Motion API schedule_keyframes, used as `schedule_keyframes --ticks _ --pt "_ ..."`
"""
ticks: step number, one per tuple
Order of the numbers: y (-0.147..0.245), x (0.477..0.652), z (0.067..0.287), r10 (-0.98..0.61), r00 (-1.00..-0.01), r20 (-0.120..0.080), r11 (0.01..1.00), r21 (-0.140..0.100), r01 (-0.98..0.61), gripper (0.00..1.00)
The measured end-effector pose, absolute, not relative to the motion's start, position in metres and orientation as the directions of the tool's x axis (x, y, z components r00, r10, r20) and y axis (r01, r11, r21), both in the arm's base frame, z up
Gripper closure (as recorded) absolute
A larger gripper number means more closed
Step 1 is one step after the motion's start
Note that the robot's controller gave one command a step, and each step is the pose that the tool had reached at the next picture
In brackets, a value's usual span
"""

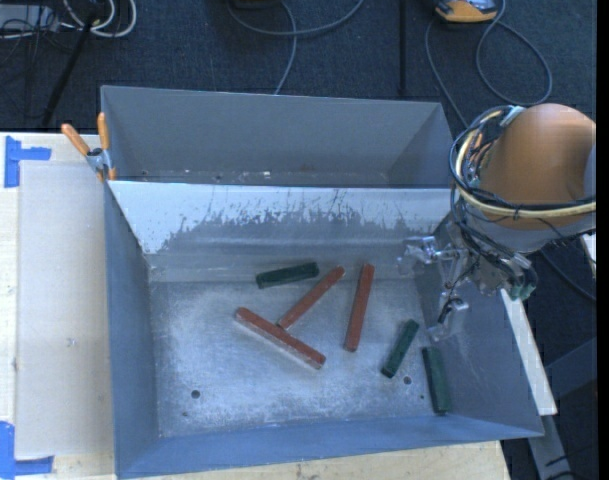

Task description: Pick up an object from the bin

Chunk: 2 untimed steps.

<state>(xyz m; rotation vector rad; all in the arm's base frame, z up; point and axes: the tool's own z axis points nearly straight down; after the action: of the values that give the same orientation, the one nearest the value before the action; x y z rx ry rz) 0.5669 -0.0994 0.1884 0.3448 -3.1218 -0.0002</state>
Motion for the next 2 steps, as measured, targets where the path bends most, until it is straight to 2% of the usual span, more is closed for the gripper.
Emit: schedule_keyframes --ticks 1,2 --pt "-0.11 0.594 0.066 -0.065 -0.998 0.008 0.998 0.003 -0.065 0.0" --pt "-0.06 0.62 0.07 -0.036 -0.999 -0.004 0.999 0.002 -0.036 0.0"
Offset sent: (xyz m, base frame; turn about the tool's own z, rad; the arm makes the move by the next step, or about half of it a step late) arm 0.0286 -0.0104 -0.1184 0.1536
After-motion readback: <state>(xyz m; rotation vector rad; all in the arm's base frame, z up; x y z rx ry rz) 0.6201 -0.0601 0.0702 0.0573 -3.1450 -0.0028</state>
